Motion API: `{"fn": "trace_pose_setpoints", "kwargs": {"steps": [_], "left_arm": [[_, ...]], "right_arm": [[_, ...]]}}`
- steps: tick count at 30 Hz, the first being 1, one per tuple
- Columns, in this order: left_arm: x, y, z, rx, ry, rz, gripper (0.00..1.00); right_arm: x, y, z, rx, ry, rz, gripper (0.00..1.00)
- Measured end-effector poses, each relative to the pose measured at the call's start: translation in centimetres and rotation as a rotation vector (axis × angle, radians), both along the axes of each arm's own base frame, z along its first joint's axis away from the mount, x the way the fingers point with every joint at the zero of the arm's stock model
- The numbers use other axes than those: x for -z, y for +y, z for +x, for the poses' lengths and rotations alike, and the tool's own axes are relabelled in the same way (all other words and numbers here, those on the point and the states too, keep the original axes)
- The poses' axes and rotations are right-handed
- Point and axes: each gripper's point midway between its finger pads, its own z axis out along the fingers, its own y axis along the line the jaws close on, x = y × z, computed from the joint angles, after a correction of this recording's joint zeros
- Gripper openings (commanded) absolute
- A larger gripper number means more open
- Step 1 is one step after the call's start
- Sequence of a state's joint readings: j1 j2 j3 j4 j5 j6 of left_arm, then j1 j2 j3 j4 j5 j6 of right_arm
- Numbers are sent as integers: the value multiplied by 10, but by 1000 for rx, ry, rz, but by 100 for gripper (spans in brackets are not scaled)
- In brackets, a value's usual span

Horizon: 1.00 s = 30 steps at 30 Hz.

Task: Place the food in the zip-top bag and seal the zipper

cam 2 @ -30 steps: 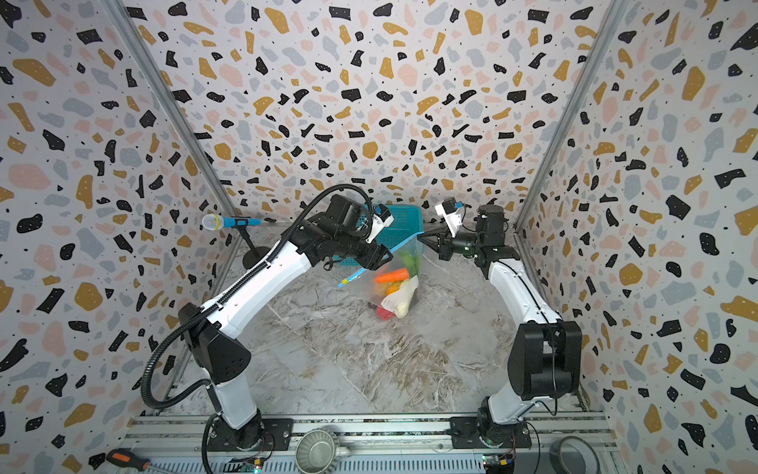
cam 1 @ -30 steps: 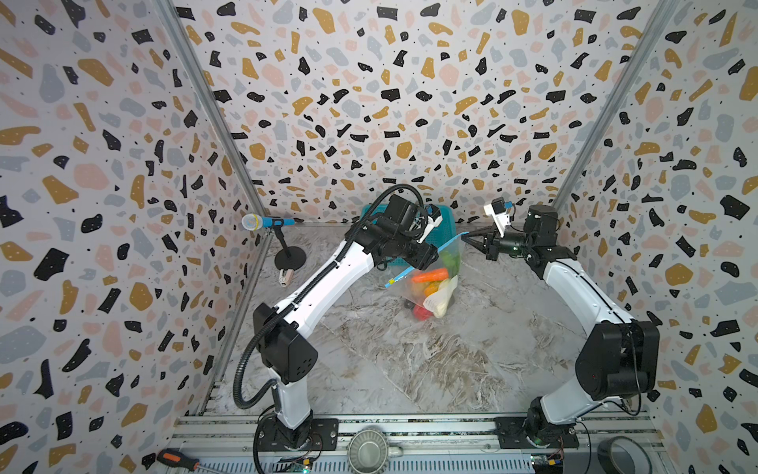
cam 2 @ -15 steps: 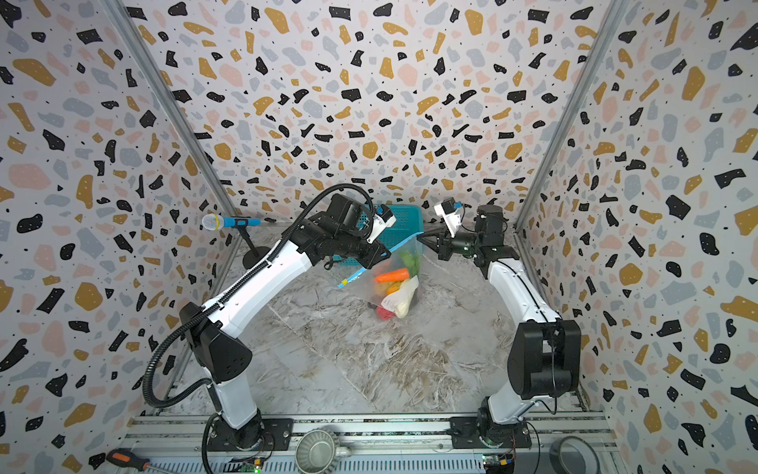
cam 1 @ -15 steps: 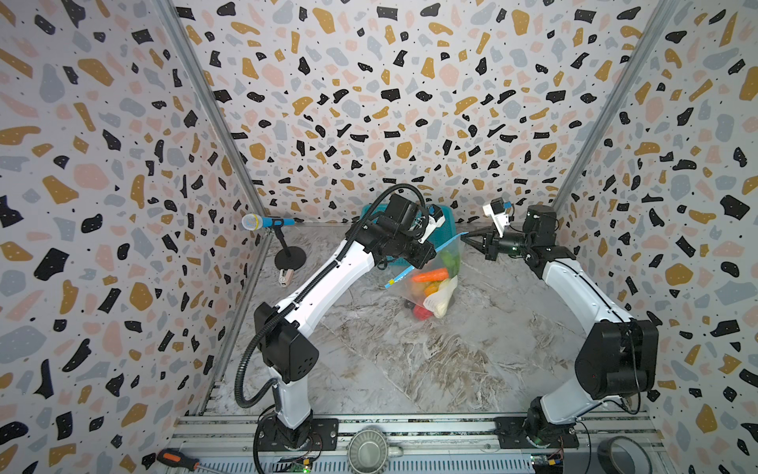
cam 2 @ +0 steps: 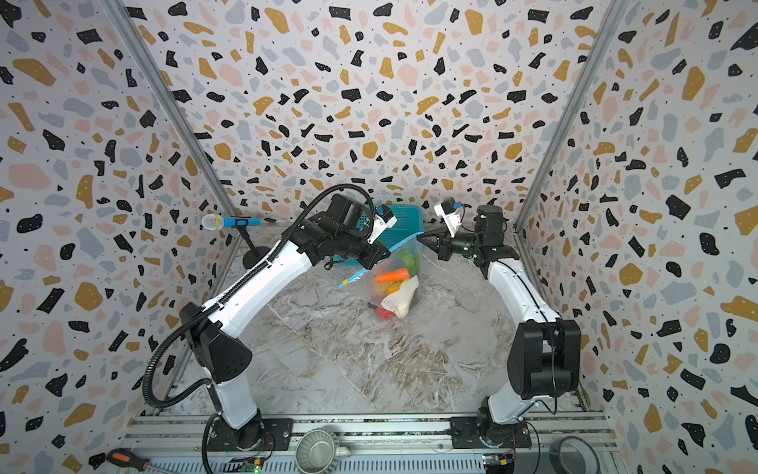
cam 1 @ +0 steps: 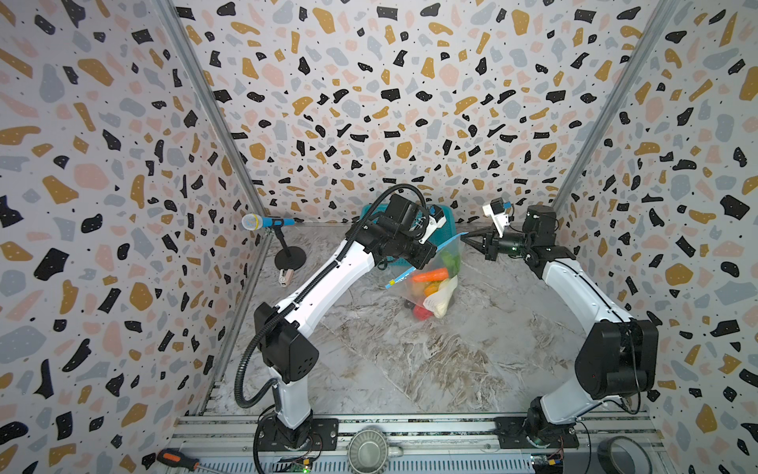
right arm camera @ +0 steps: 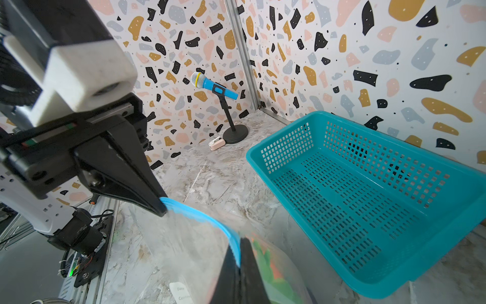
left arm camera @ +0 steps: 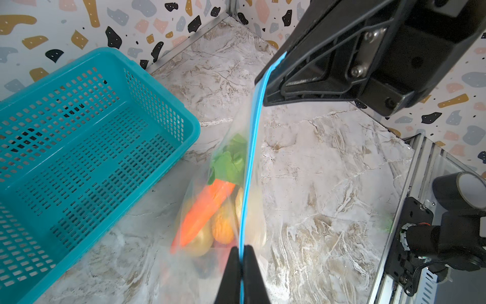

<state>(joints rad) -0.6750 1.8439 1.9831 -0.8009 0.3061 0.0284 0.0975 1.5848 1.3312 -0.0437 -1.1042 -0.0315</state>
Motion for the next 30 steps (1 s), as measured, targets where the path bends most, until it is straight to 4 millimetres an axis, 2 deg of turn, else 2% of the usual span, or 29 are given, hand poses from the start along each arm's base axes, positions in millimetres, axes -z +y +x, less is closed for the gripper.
{"fn": "trace_pose_setpoints", "kwargs": {"steps": [6,9,12,15,22,26,30], "left_arm": [[0,0,0,-8,10,-6,0],[0,-1,-1,-5,16,-12,0],[-1,-2,-2,0,22,-18,0],[-1,-3,-4,2,32,-27,0],[-5,-6,-2,-21,49,-61,0],[-5,-9,1,-59,81,-98,0],[-7,-13,4,-111,132,-150,0]], "right_arm": [[1,-3,6,45,41,0,42],[7,-7,10,109,101,10,50],[21,-12,2,169,188,24,56],[28,-17,-11,222,250,35,58],[22,-28,-48,328,291,98,58],[52,-31,-63,385,394,138,58],[82,-34,-67,438,504,157,58]]}}
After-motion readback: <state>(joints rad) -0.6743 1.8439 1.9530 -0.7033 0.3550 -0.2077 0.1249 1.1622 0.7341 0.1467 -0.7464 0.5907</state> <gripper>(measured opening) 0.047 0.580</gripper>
